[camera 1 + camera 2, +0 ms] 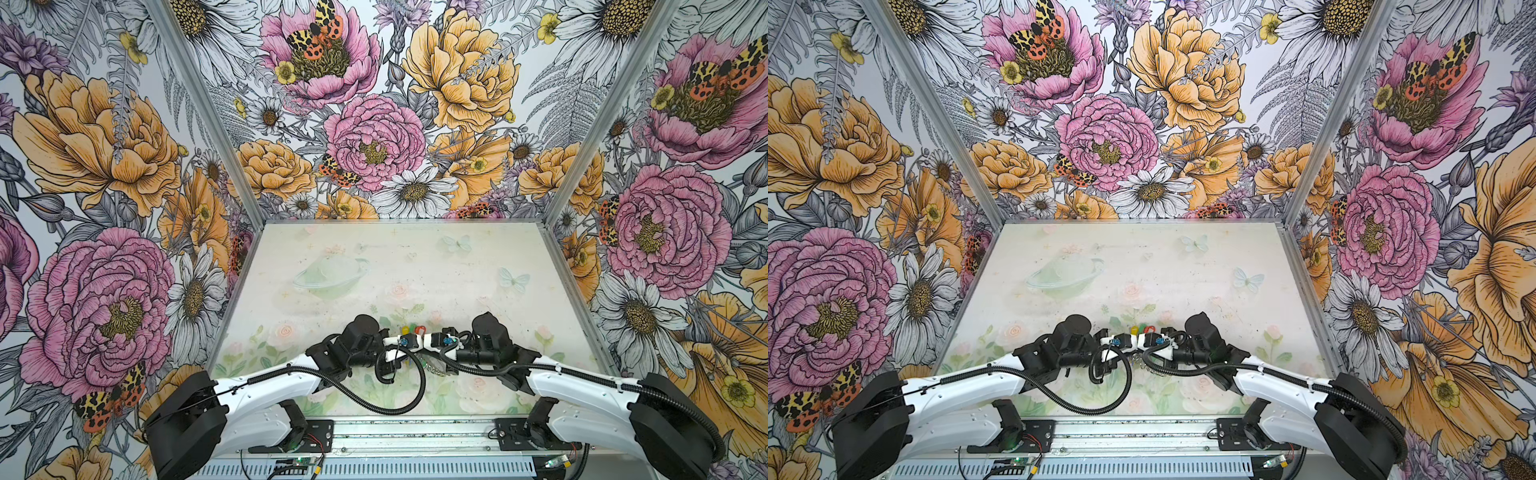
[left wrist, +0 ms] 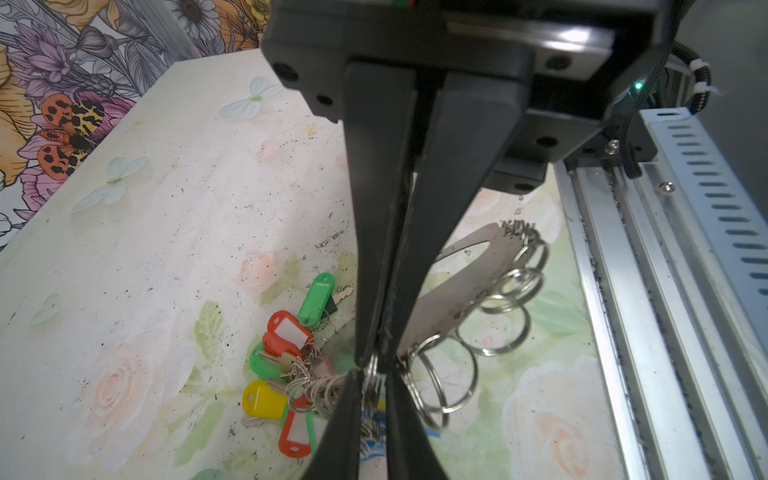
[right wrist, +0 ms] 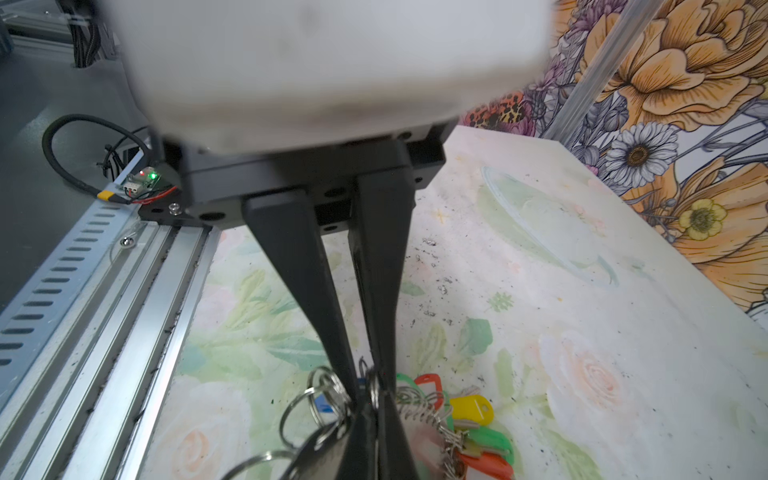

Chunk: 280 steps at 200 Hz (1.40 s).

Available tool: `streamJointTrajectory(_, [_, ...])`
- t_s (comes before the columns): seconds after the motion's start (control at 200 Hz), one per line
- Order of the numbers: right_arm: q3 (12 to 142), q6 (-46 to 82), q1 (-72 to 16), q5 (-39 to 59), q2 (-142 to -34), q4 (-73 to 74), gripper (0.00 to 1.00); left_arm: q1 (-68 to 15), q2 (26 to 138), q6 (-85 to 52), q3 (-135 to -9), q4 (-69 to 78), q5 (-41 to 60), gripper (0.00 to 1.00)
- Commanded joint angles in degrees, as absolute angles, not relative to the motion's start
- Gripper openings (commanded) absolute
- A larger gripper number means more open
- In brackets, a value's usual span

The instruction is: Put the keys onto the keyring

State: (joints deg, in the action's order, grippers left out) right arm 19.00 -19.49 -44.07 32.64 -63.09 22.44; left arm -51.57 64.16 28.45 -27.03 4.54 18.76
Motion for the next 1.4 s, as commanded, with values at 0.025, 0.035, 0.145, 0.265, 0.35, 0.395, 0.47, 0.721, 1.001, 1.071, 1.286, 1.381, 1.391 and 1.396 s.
streamJointTrajectory(0.025, [16.29, -13.79, -43.20, 35.92, -62.42, 38.79, 0.00, -50.59, 62.67, 26.91, -26.10, 8.54, 20.66, 0.17])
streamJointTrajectory(0.035, [16.11, -13.42, -43.17, 36.01, -62.47, 39.34, 0.00, -50.59, 62.60, 26.90, -25.99, 8.53, 20.65, 0.17])
streamJointTrajectory(0.145, [15.43, -12.25, -43.07, 36.08, -62.85, 42.65, 0.00, -50.18, 62.35, 26.57, -25.75, 9.05, 20.85, 0.18])
streamJointTrajectory(0.265, [14.29, -11.39, -42.72, 36.20, -62.74, 46.01, 0.00, -49.92, 62.43, 26.30, -25.58, 9.62, 20.65, 0.19])
streamJointTrajectory(0.35, [13.41, -9.84, -42.69, 37.01, -63.72, 50.52, 0.00, -49.84, 62.61, 26.15, -25.48, 10.02, 20.71, 0.20])
streamJointTrajectory(0.395, [13.04, -9.12, -42.71, 37.33, -64.59, 52.78, 0.00, -49.88, 62.61, 26.10, -25.46, 10.02, 20.66, 0.20])
streamJointTrajectory(0.47, [12.05, -7.74, -42.67, 37.50, -66.64, 57.99, 0.00, -49.73, 62.57, 25.96, -25.40, 10.28, 20.75, 0.20])
streamJointTrajectory(0.721, [10.04, -4.34, -42.71, 38.23, -74.56, 73.15, 0.00, -49.65, 61.43, 25.71, -24.83, 11.01, 20.19, 0.17])
streamJointTrajectory(1.001, [9.77, -7.02, -42.11, 38.12, -73.52, 67.71, 0.00, -49.24, 60.16, 25.78, -24.34, 11.80, 18.67, 0.00])
streamJointTrajectory(1.071, [11.24, -10.14, -42.17, 38.09, -70.57, 57.90, 0.00, -49.30, 59.88, 25.95, -24.43, 11.60, 18.21, 0.00])
streamJointTrajectory(1.286, [15.00, -19.98, -42.20, 35.67, -60.99, 31.90, 0.02, -49.48, 59.63, 26.92, -24.67, 11.13, 17.04, 0.00])
streamJointTrajectory(1.381, [15.34, -19.76, -42.19, 34.00, -58.97, 29.17, 0.09, -51.35, 60.77, 28.91, -26.09, 8.84, 12.72, 0.00])
streamJointTrajectory(1.391, [15.46, -19.71, -42.19, 33.77, -58.82, 28.89, 0.09, -51.64, 60.96, 29.25, -26.28, 8.56, 12.15, 0.00])
streamJointTrajectory(1.396, [15.55, -19.70, -42.19, 33.76, -58.76, 28.73, 0.10, -51.75, 61.07, 29.34, -26.41, 8.37, 11.96, 0.00])
